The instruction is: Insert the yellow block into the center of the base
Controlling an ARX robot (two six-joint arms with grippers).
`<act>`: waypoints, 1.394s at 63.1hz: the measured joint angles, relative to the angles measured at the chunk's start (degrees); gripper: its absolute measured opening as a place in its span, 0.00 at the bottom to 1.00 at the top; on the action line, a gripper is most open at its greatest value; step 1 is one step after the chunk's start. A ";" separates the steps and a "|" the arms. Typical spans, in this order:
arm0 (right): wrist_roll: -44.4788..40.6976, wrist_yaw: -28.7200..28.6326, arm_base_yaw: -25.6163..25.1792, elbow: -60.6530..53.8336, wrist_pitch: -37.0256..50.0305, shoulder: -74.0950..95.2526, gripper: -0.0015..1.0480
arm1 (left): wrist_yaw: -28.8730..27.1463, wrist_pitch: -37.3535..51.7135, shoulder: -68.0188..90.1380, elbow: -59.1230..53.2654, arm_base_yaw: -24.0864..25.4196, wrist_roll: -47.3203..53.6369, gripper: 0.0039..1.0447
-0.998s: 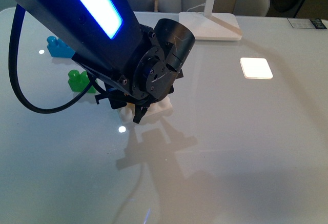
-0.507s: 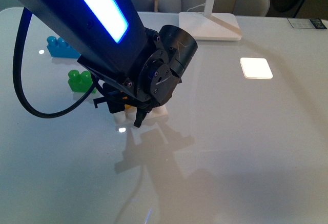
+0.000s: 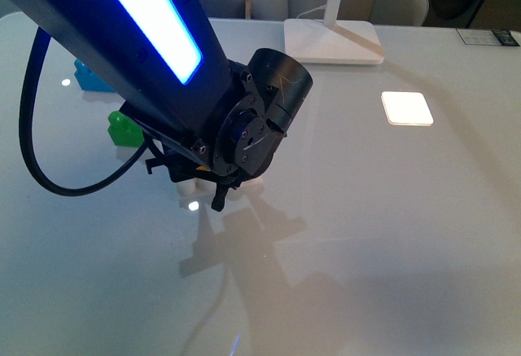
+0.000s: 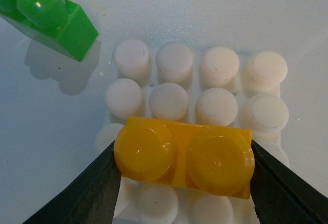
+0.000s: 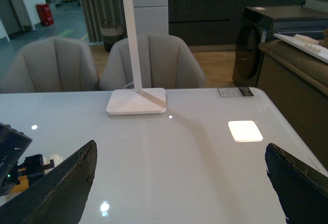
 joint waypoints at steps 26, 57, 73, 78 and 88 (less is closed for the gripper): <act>0.00 0.00 0.00 0.00 0.00 0.00 0.92 | -1.31 2.54 0.52 -0.83 -0.33 3.61 0.59; 0.00 0.00 0.00 0.00 0.00 0.00 0.92 | -1.49 5.64 0.74 -2.69 -0.37 3.58 0.59; 0.00 0.00 0.00 0.00 0.00 0.00 0.92 | -1.86 9.14 0.46 -5.38 -0.11 3.43 0.60; 0.00 0.00 0.00 0.00 0.00 0.00 0.92 | -1.18 9.38 0.33 -5.86 0.13 3.39 0.72; 0.00 0.00 0.00 0.00 0.00 0.00 0.92 | -0.42 9.42 0.31 -7.52 0.63 3.32 0.94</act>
